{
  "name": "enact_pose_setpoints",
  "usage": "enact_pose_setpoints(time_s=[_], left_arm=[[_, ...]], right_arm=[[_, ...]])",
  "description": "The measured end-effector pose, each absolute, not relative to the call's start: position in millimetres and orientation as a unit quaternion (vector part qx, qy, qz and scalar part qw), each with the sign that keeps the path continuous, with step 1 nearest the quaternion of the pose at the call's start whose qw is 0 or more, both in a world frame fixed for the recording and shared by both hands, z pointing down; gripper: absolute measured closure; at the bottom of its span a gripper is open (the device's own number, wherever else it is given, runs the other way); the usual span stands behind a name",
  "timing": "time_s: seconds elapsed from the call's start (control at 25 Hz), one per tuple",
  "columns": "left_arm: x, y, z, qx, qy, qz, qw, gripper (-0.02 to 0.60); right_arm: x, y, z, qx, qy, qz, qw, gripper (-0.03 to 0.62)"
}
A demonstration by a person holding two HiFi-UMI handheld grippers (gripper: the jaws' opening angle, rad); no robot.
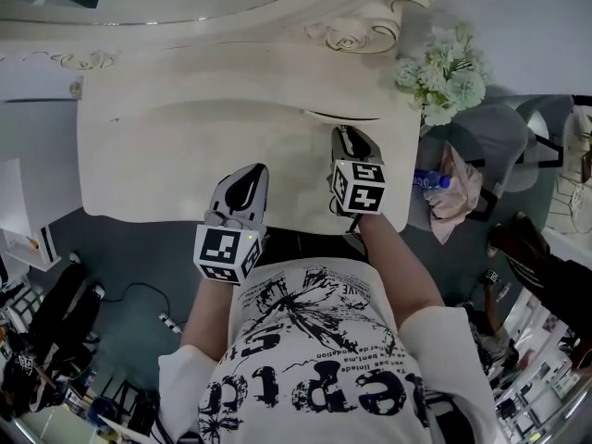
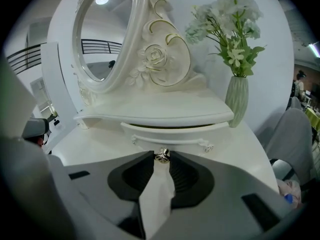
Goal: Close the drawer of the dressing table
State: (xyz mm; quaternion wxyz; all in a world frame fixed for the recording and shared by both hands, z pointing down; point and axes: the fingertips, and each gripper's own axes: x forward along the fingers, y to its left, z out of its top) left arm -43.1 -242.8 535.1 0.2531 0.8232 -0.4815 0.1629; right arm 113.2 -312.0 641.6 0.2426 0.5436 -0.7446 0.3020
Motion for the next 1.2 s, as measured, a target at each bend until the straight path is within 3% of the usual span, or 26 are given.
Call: enact_pose_setpoints(time_s=[0.88,1.04,1.2], left_arm=[[-50.1,-253.5,530.7,0.818,-0.491,0.171,0.247,0.561],[-47.2,-254.0,526.2,0.823,-0.487,0.166,0.242,0.561],[-49.0,-262.2,515.3,0.827,-0.489,0.16,0.227,0.561]], right_arm=[[112.1,-341.2,642.0,0.537,-0.758,0.29,0.228,0.485],[108.1,-335.1,637.3,0.522,-0.764,0.307,0.223,0.447],[111.3,-317.9,626.4,0.516,-0.765,0.307,0.233,0.448]])
